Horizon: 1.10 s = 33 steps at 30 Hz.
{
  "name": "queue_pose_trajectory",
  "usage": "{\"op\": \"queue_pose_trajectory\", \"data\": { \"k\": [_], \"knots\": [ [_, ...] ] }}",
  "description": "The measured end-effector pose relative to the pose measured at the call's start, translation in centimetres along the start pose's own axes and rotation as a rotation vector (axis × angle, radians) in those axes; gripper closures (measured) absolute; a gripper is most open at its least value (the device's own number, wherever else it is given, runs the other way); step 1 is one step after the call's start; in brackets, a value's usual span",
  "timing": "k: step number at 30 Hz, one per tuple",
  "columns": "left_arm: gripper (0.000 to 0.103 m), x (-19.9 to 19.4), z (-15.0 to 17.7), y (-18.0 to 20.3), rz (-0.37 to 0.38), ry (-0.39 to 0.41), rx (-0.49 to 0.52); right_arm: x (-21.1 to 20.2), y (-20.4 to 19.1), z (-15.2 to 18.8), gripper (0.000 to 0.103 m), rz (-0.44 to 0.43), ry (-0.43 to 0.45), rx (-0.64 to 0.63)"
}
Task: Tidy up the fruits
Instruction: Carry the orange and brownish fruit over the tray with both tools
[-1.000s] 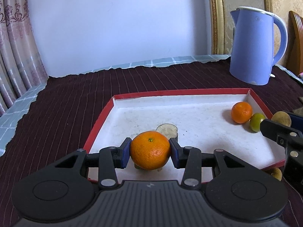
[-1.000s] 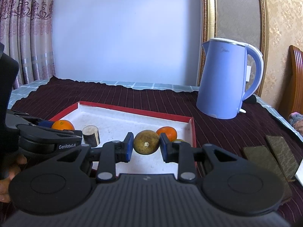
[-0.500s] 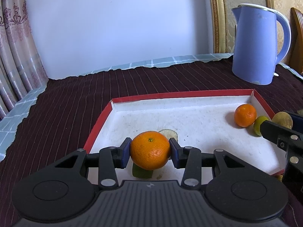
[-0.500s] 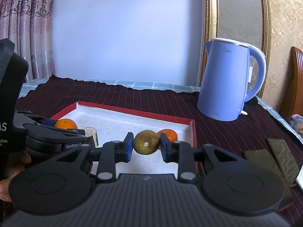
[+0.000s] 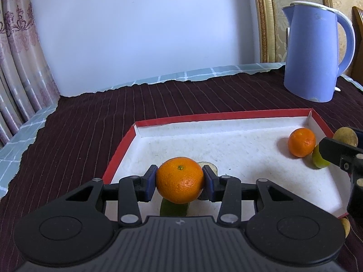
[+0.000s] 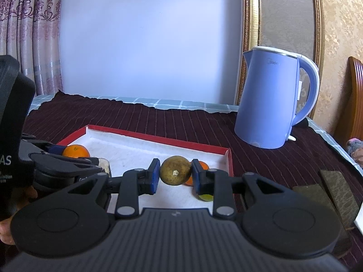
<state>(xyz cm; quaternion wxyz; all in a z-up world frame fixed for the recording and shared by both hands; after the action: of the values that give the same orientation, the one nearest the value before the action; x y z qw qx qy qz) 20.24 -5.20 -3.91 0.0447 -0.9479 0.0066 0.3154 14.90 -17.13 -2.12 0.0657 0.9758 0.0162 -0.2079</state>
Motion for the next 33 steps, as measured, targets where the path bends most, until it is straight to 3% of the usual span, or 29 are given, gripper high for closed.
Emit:
{"op": "queue_pose_trajectory", "data": {
  "k": [33],
  "knots": [
    [0.061,1.6,-1.1,0.7,-0.014,0.003,0.015,2.8,0.9,-0.3,0.076,0.016,-0.023,0.007]
  ]
}}
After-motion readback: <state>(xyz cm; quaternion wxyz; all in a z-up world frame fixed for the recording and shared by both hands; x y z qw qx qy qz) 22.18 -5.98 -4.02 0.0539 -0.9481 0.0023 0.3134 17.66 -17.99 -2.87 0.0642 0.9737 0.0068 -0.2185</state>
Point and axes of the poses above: each gripper's, at about its wrist camera, not at the fingertips, and x roughly the way its jaws point, y to its right, z to its underside, the point moved 9 cm from there along x, roughly the way its jaws point, and after that the axes turned 7 degrees about -x, right-handed, at the moved point
